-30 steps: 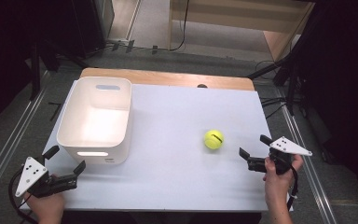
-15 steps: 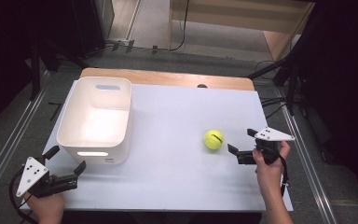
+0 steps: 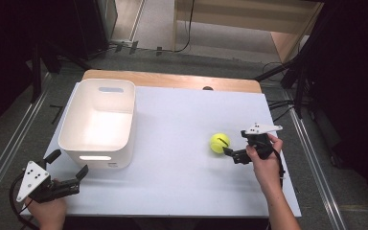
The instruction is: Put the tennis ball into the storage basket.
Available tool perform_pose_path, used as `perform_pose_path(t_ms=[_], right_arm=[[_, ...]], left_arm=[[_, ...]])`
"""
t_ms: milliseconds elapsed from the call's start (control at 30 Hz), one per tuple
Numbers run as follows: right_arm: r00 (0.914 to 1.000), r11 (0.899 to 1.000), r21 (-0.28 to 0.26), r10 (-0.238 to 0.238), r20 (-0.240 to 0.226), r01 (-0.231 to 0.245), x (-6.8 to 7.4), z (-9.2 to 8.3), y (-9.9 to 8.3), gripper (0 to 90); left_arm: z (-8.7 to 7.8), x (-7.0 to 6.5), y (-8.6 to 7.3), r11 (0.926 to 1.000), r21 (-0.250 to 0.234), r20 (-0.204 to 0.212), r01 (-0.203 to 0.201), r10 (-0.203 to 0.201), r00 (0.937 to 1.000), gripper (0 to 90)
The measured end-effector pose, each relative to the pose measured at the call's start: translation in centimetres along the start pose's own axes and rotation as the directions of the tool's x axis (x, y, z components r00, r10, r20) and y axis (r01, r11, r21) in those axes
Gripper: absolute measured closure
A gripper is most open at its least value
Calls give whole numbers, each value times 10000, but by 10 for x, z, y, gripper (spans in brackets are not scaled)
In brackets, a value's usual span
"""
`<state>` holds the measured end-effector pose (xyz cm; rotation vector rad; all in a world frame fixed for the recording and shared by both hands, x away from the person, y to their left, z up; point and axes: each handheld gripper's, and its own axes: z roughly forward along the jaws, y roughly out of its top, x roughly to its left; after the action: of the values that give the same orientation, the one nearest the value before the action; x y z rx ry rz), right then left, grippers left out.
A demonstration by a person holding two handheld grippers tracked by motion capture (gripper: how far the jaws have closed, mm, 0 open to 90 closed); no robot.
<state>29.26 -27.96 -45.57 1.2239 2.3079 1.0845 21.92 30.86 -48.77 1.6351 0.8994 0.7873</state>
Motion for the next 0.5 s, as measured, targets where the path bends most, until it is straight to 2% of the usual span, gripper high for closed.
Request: perform_pose_path(t_ms=[133,333,500], right_arm=[[10000,9998,209,6,-37,-6,-1,4,4,0],[9999,9966,816,102,-126,-91,-1,12,10,0],[9999,9925,1217,-102,-62,109,-1,22,17,0]], left_arm=[[0,0,0,10000,27,9,-34,34,10000,0],[0,0,0,10000,-2,10,-8,8,10000,0],[0,0,0,10000,8,16,-14,14,10000,0]])
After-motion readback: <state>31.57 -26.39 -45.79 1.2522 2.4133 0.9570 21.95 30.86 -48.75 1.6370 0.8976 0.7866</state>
